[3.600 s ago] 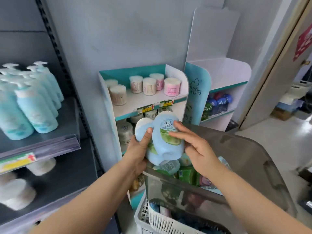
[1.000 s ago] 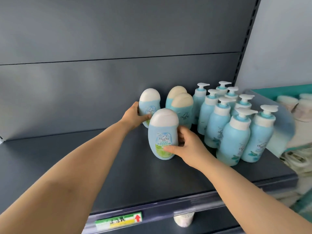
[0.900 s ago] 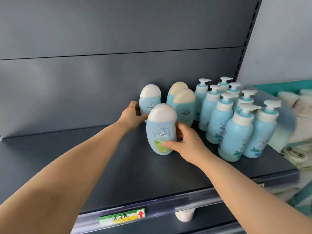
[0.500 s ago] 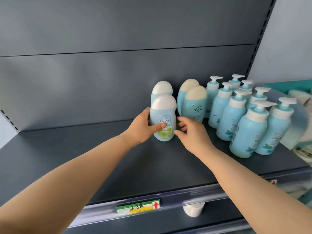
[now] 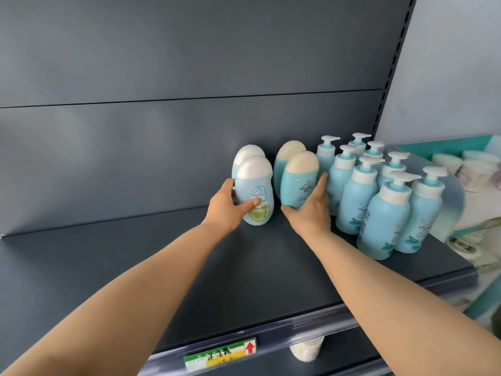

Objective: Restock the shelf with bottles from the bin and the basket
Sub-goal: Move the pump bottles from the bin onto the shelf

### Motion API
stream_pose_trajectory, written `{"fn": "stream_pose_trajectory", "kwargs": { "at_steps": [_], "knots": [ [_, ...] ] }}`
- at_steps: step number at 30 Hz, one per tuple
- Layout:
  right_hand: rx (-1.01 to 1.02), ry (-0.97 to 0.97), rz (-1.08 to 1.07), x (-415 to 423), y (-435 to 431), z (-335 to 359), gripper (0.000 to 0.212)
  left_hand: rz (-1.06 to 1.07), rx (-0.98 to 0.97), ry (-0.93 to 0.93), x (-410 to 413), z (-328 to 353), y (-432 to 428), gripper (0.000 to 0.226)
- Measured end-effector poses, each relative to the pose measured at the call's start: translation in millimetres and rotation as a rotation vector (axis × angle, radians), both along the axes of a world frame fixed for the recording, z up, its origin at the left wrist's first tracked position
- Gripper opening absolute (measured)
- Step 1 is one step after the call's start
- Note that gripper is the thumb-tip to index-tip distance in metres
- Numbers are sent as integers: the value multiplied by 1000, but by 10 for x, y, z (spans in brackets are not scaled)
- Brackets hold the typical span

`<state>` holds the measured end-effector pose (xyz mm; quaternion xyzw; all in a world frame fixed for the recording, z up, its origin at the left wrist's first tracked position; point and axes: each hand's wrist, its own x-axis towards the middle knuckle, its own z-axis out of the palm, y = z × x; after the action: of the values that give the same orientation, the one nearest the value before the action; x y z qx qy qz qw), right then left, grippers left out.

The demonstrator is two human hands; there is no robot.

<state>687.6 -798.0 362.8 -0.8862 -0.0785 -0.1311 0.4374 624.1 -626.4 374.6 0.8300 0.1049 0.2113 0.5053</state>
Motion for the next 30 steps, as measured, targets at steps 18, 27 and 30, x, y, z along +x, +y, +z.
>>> {"fn": "stream_pose_trajectory", "kwargs": {
  "at_steps": [18,27,30],
  "knots": [
    [49,100,47,-80,-48,44,112,-29,-32,69,-17,6,-40,63],
    [-431,-130,194,-680,-501,260,64,164,597,-150,-536,297,-576,76],
    [-486,-211,244,-951,-803,367,60,137,753,-235,-754,375,-939,65]
  ]
}}
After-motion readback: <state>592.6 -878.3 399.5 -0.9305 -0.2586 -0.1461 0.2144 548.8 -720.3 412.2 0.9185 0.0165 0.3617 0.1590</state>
